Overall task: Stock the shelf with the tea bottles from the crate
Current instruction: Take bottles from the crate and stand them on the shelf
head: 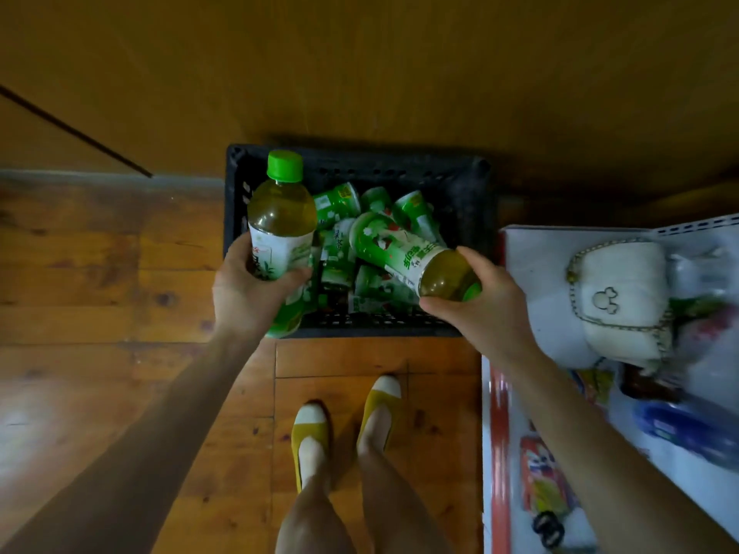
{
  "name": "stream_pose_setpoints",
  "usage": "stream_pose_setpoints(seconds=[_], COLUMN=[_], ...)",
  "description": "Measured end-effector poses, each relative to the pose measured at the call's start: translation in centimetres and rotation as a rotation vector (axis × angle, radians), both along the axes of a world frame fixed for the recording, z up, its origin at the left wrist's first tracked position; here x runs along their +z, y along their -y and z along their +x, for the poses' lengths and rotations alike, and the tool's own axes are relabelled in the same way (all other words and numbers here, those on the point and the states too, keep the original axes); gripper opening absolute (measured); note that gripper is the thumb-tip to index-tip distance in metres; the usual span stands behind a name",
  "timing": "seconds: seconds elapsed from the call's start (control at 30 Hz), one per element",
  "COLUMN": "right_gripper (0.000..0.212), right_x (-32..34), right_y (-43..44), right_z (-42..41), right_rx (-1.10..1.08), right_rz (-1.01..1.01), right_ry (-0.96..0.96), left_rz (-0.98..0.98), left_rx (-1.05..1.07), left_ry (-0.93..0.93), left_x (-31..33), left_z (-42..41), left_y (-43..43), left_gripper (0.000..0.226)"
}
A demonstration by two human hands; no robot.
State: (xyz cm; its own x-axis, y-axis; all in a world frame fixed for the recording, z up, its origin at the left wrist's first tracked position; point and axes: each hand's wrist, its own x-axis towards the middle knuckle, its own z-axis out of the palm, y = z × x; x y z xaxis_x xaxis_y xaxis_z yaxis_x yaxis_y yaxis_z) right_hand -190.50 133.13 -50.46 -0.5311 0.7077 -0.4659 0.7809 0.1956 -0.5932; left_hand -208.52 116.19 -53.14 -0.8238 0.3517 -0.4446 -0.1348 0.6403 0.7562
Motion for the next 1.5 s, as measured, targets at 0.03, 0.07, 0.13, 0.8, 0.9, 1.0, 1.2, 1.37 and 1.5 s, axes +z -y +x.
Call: stream_pose_setpoints(seconds=[0.03, 0.07, 0.13, 0.8, 0.9, 1.0, 1.2, 1.37, 1.5], right_gripper=[0.079, 0.080, 0.081, 0.050, 0.047, 0.043, 0.036, 0.035, 0.027], right_x=[2.6, 5.3, 11.0, 52.0, 55.6, 59.1, 66.9, 72.3, 76.9], right_y=[0.0, -0.1, -0.2, 4.0, 5.6, 7.0, 8.0, 6.6, 3.9], right_z=[0.2, 0.5, 0.8, 4.6, 5.9, 8.3, 14.1, 19.1, 24.2], right_rx=[0.013, 0.027, 0.056, -0.158, -0.179, -0.276, -0.625, -0.770, -0.818], right_rz=[0.022, 0.044, 0.074, 0.531, 0.613, 0.687, 0.868, 0.976, 1.061], right_ry=[-0.003, -0.007, -0.023, -0.203, -0.187, -0.218, -0.355, -0.394, -0.430], left_rz=[0.013, 0.021, 0.038, 0.499, 0.598, 0.658, 0.794, 0.877, 0.971], left_rx=[-0.001, -0.006, -0.016, -0.412, -0.537, -0.654, -0.846, -0.940, -0.987], left_ry=[-0.001, -0.005, -0.012, -0.108, -0.099, -0.103, -0.058, -0.007, 0.043], left_x=[2.4, 5.0, 10.3, 47.1, 51.4, 54.8, 61.1, 65.1, 68.2], left_z=[0.2, 0.4, 0.8, -0.4, 0.2, 1.7, 6.8, 12.4, 16.8], left_y=[0.1, 0.1, -0.1, -2.6, -3.9, -5.1, -8.4, -12.8, -17.0], left_gripper=[0.053, 0.053, 0.052, 0.071, 0.067, 0.059, 0.046, 0.044, 0.044])
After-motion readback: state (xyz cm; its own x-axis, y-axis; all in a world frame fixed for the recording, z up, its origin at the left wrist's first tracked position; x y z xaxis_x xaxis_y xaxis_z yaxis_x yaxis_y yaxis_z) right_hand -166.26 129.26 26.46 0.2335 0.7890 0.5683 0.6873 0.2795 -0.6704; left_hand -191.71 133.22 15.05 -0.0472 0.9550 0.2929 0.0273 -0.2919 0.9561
